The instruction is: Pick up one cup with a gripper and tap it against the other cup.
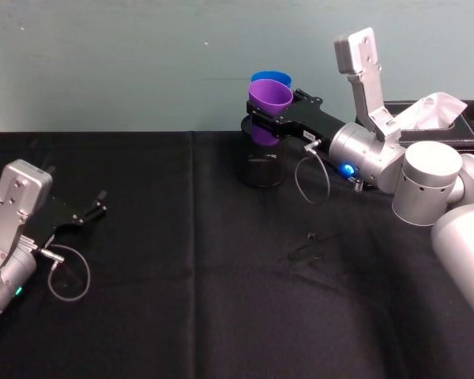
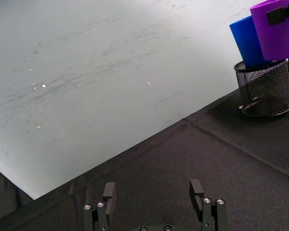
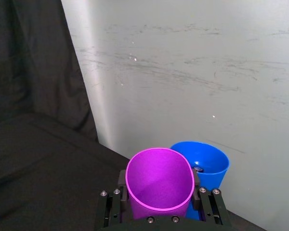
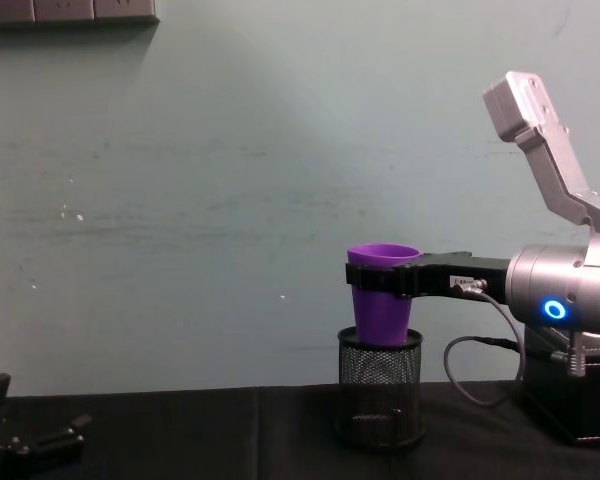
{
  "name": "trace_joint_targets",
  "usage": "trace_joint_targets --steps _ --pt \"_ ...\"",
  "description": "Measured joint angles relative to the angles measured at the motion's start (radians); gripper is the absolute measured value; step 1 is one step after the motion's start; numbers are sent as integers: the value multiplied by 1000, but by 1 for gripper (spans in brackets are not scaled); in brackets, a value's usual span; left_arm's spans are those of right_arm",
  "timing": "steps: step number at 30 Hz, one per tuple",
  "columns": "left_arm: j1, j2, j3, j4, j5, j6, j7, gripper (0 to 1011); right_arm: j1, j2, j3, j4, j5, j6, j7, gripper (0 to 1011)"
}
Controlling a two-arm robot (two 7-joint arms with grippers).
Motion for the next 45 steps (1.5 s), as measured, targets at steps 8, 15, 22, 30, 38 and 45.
trace_joint_targets --steps 8,15,22,30,38,45 --pt "0 0 0 0 0 0 0 1000 0 0 0 0 0 0 0 720" --pt "0 0 0 0 0 0 0 1000 0 0 0 0 0 0 0 720" --pt "0 0 0 0 0 0 0 1000 0 0 0 0 0 0 0 720" --pt "0 0 0 0 0 0 0 1000 0 0 0 0 0 0 0 720" --pt "0 0 0 0 0 0 0 1000 0 0 0 0 0 0 0 721" --pt "0 0 0 0 0 0 0 1000 0 0 0 0 0 0 0 720"
